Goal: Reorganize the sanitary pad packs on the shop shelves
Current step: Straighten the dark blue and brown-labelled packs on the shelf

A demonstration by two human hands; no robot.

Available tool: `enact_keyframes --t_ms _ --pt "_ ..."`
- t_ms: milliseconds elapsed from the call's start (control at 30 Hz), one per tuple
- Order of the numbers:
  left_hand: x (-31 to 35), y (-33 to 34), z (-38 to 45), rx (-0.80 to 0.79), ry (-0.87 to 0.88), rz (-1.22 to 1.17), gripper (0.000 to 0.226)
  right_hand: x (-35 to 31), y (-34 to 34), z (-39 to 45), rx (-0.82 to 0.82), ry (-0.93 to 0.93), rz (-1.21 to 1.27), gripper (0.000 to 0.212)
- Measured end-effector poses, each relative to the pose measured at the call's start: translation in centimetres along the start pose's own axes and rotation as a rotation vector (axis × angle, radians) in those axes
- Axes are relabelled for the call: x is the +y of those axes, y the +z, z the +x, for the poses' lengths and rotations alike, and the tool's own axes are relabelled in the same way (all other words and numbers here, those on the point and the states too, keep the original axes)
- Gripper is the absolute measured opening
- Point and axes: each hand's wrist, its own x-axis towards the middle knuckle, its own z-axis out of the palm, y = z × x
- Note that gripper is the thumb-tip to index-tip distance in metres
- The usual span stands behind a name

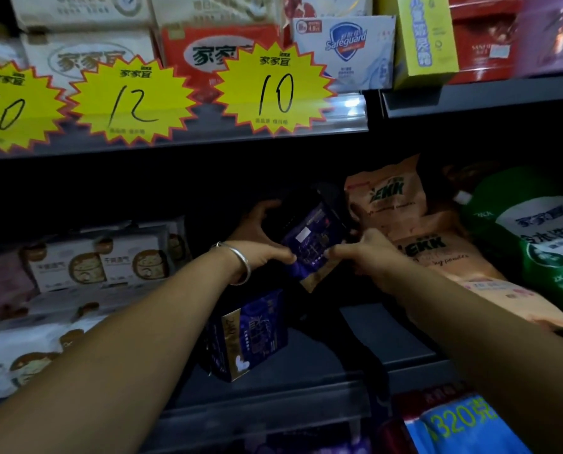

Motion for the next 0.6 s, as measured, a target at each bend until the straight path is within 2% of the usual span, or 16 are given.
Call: enact_keyframes --t_ms 67,133,167,200,267,333,400,433,533,600 --pt "0.1 -0.2 0.5 -0.035 0.071 0.144 0.097 -0.8 -0.3 0.5 -0.024 -0.128 -0.197 0.063" --pt "0.6 -0.1 0.8 -0.104 0.123 0.249 0.100 -1.5 -0.3 1.0 -0.121 -0.232 -0.295 0.100" --pt "0.7 0.1 0.9 -0.141 0.135 0.265 0.101 -1.7 -0.2 1.3 -0.164 -0.264 -0.368 0.109" --pt "0.8 0.2 1.0 -0.175 0.137 0.264 0.101 -1.9 -0.1 1.5 -0.189 -0.289 -0.451 0.110" --pt "0.6 0.4 1.1 -0.231 0.106 0.254 0.105 -1.6 0.0 1.9 -0.169 -0.296 -0.567 0.098" --pt "0.3 0.4 1.0 -0.269 0.041 0.297 0.112 -0.9 0.0 2.4 -0.118 -0.227 -0.552 0.088" --pt "0.1 -0.3 0.9 -0.301 -0.096 0.406 0.118 0.2 0.1 2.9 -0.084 -0.162 -0.524 0.086" --pt "-0.2 -1.0 0.8 -0.362 -0.197 0.470 0.122 0.6 0.1 3.2 -0.067 -0.141 -0.511 0.085" --pt "-1.1 -2.6 -0.6 -0.683 -0.467 0.719 0.129 1.6 0.4 3.8 -0.017 -0.105 -0.490 0.087" --pt "-2.1 -2.7 -1.5 -0.703 -0.473 0.812 0.122 2.1 1.0 3.9 -0.030 -0.083 -0.477 0.090"
